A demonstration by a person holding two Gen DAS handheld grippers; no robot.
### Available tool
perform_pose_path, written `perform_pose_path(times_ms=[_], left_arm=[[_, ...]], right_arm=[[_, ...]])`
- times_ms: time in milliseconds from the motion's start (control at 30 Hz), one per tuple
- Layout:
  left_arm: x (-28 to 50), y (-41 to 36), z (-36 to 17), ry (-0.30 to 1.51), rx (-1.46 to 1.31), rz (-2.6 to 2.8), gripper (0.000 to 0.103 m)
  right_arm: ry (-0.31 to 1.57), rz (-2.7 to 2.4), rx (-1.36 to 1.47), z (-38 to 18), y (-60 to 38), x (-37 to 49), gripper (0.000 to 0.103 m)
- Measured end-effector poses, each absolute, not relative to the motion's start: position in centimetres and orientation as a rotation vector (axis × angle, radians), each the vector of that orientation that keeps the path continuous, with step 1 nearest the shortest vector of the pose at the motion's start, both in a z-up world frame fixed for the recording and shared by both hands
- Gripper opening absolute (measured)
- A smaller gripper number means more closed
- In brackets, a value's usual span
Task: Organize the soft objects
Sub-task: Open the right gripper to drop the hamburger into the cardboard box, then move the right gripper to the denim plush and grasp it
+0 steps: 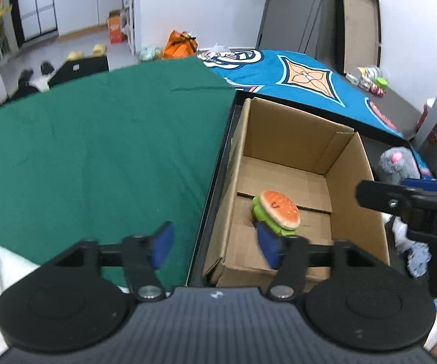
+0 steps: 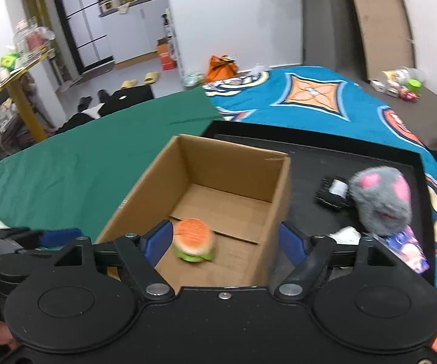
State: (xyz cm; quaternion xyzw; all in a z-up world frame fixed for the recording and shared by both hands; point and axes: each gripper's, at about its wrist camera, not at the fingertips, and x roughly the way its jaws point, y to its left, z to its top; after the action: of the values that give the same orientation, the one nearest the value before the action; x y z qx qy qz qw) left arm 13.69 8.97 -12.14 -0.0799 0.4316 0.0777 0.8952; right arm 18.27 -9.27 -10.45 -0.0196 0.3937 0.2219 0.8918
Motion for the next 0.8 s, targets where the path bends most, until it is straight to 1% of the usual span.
perform_pose_path(times_ms=[33, 100, 200, 433, 567, 800], left_arm=[[13.7, 8.6, -12.0, 0.892, -0.142, 0.168, 0.07], [13.8, 7.8, -11.9, 0.885, -0.095, 0.176, 0.079], [13.9, 6.7, -12.0, 0.897, -0.027, 0.171, 0.081], [14.2, 5.3, -12.1, 0.921, 0.051, 0.189, 0.082], [14.4, 4.6, -11.9, 0.93, 0.073, 0.197, 0.082], [15.1, 3.4, -12.2, 0.968, 0.104, 0.202, 0.082]], right_arm=[[0.819, 0.448, -0.031, -10.6, -9.7, 18.2, 0.076], [0.821, 0.418, -0.007, -11.0, -10.9, 18.1, 0.076], [0.811, 0.374, 0.005, -11.5, -12.5, 17.7, 0.078], [0.834, 0.284, 0.053, -13.1, -16.1, 17.7, 0.08], [0.85, 0.247, 0.092, -13.8, -17.8, 17.9, 0.084], [0.86, 0.159, 0.135, -15.5, -20.7, 18.0, 0.084]])
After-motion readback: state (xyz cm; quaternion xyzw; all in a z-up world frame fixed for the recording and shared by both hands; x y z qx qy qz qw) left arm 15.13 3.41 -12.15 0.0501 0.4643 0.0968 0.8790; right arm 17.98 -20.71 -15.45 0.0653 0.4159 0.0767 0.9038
